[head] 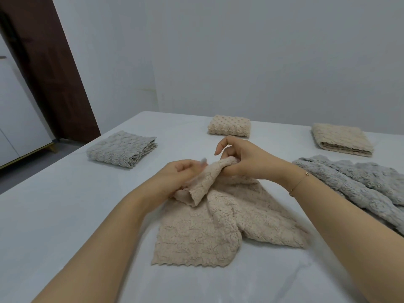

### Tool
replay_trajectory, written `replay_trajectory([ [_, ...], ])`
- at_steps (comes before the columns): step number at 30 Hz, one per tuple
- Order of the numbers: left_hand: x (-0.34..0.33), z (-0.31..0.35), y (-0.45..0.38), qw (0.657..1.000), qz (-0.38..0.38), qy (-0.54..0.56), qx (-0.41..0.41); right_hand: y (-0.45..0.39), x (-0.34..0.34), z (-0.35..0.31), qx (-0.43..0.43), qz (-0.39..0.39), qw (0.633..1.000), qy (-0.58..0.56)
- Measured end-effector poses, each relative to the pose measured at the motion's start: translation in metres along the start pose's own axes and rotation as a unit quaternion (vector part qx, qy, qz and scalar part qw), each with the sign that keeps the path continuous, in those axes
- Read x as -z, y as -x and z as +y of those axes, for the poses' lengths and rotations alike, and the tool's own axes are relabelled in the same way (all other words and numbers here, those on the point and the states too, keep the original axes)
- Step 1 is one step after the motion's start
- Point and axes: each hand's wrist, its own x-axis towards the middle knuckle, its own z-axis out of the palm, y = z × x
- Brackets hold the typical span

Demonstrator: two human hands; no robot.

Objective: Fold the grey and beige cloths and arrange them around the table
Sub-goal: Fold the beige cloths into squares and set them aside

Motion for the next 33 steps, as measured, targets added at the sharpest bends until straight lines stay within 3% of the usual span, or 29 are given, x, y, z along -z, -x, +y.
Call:
replay_trajectory([
  [4,-0.003,0.001,0.002,0.999,0.0,-0.034,-0.012,0.004,0.0,-0.004,-0.005,0.0,0.999,0.033],
  [14,0.017,0.007,0.007,0.981,0.075,0.153,-0.088,0.022,0.031,-0.024,-0.07,-0.061,0.99,0.104],
  [23,0.03,0.007,0.007,0.95,0.194,0.208,-0.13,0.037,0.068,-0.02,-0.079,0.011,0.996,0.038],
  [33,0.032,0.011,0.007,0.942,0.239,0.184,-0.147,0.045,0.086,-0.019,-0.059,0.118,0.991,-0.009],
])
